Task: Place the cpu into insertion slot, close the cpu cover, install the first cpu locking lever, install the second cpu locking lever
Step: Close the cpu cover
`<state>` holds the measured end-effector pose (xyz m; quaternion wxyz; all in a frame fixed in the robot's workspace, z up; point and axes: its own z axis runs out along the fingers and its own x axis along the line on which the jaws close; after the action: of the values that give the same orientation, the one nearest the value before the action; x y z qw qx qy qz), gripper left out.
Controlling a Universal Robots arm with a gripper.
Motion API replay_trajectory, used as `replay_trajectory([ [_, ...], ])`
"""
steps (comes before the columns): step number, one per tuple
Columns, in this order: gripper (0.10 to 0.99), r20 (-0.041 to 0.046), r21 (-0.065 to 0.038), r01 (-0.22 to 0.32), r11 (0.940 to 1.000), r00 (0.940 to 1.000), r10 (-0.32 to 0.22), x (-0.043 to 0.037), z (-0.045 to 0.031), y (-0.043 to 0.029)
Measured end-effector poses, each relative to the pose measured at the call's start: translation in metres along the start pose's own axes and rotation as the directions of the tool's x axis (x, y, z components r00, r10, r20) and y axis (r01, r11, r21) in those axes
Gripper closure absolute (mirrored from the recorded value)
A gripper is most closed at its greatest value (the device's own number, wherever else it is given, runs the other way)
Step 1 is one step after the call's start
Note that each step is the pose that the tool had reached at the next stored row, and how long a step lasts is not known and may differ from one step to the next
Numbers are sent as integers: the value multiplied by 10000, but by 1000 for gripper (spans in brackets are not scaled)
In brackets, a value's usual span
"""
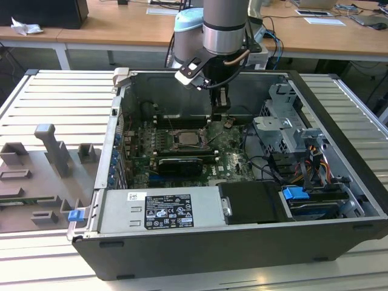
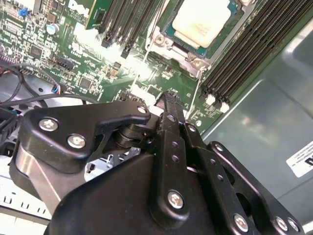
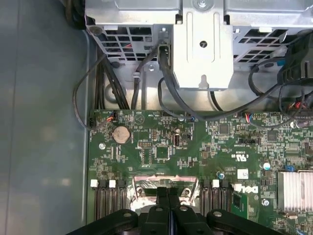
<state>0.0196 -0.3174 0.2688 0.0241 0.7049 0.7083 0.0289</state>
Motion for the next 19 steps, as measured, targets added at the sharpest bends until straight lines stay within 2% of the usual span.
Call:
replay_trajectory([
  [2, 980, -1, 0, -2, 10000, 10000, 2, -1, 5, 64],
  [9, 980, -1, 0, 0, 10000, 10000, 0, -1, 17, 182],
  [16, 980, -3, 7, 27, 10000, 10000, -27, -2, 112, 295],
  [19, 980, -4, 7, 35, 10000, 10000, -35, -3, 160, 306],
])
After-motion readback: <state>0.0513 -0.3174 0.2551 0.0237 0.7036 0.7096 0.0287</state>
